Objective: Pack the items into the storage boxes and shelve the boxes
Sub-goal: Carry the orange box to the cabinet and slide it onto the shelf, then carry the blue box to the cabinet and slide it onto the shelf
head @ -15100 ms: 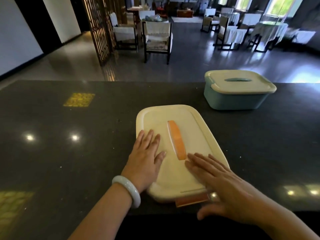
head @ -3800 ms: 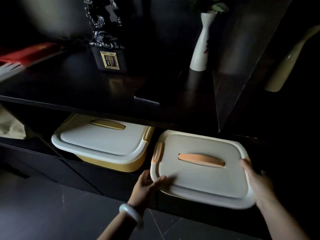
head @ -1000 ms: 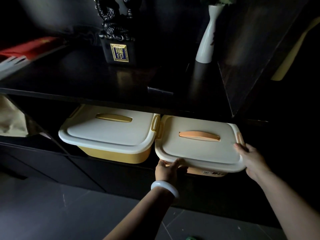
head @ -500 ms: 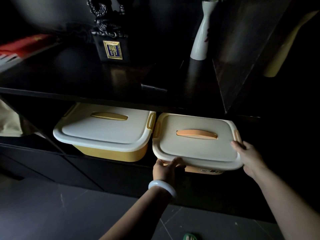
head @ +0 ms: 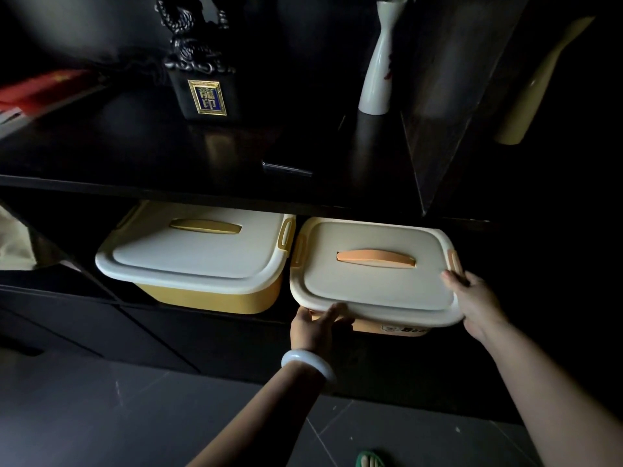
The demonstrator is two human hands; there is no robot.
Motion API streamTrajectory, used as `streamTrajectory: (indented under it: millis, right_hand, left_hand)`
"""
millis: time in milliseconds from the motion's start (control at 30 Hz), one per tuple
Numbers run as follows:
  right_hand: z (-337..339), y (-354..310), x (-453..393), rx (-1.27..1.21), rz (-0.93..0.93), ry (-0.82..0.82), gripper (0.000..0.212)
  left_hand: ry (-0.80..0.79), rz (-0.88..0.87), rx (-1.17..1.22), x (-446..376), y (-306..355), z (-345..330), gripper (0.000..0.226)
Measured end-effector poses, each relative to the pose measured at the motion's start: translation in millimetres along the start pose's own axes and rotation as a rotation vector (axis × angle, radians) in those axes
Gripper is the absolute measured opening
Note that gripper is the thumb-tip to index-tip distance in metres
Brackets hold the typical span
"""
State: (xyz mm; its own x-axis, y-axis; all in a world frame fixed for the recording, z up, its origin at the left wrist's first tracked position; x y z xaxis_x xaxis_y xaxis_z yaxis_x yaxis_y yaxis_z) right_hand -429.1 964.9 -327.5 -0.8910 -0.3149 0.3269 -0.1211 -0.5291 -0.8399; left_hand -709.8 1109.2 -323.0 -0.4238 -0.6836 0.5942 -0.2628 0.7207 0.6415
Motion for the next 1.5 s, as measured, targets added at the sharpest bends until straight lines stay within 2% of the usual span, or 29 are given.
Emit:
streamTrajectory:
  millis: [433,533,733,833,933,967,1033,1100,1167,1400,1500]
  right_hand:
    - [2.1,-0.9,1.9,-0.001,0.017,0.016,0.065]
    - [1.7,-2.2,3.9,-0.002,0.021,0.004,0.06]
    - [7.0,-11.1,15.6,0.147,0.055,0.08,0.063]
    - [9.9,-14.4,25.5,0.227,0.078,0.113,0.052]
    - [11.5,-18.6,35.8,0.294,0.105,0.081,0.038]
    - [12.5,-21.1,39.8,0.331,0.122,0.076,0.036]
    - [16.7,-26.5,47.9,0.468,0.156,0.078,0.039]
    - [22.1,-30.9,57.6,0.629,0.185,0.08,0.044]
    - [30.1,-31.7,67.5,0.722,0.208,0.075,0.045]
    - [80.8,13.0,98.6,0.827,0.226,0.025,0.049]
    - [137.3,48.3,111.5,0.852,0.215,-0.005,0.052]
  left_hand:
    - [-0.018,-0.001,-0.01,0.7,-0.1,-0.4,0.038]
    - [-0.027,-0.002,-0.008,1.5,-0.9,0.5,0.037]
    - [-0.048,-0.039,-0.079,-2.8,-0.9,3.2,0.038]
    - [-0.058,-0.038,-0.11,-6.4,-2.1,5.5,0.04]
    - [-0.059,-0.033,-0.154,-5.3,-0.7,5.5,0.044]
    - [-0.035,-0.05,-0.251,-3.2,1.7,6.4,0.046]
    - [-0.019,-0.119,-0.628,3.0,8.5,4.0,0.051]
    - [-0.144,-0.162,-1.181,16.2,5.9,-9.7,0.049]
    - [-0.309,-0.181,-1.581,33.0,-7.1,-25.6,0.047]
    - [-0.613,-0.507,-1.964,78.7,-57.2,-95.9,0.057]
    - [-0.749,-0.638,-2.073,105.1,-97.7,-137.3,0.06]
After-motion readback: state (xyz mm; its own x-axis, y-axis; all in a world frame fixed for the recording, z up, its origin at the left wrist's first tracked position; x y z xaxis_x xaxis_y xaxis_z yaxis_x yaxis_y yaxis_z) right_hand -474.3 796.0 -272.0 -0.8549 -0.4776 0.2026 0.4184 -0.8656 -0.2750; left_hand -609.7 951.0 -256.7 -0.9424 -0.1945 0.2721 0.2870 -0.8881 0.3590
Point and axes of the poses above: each hand's wrist, its own x-axis away from the middle knuckle, its own z-axis out of the back of the hand, y = z × x, the point moved 7 cm from there along -x, towards the middle knuckle, and after that the axes turned 9 degrees about x, right-handed, at the moved point
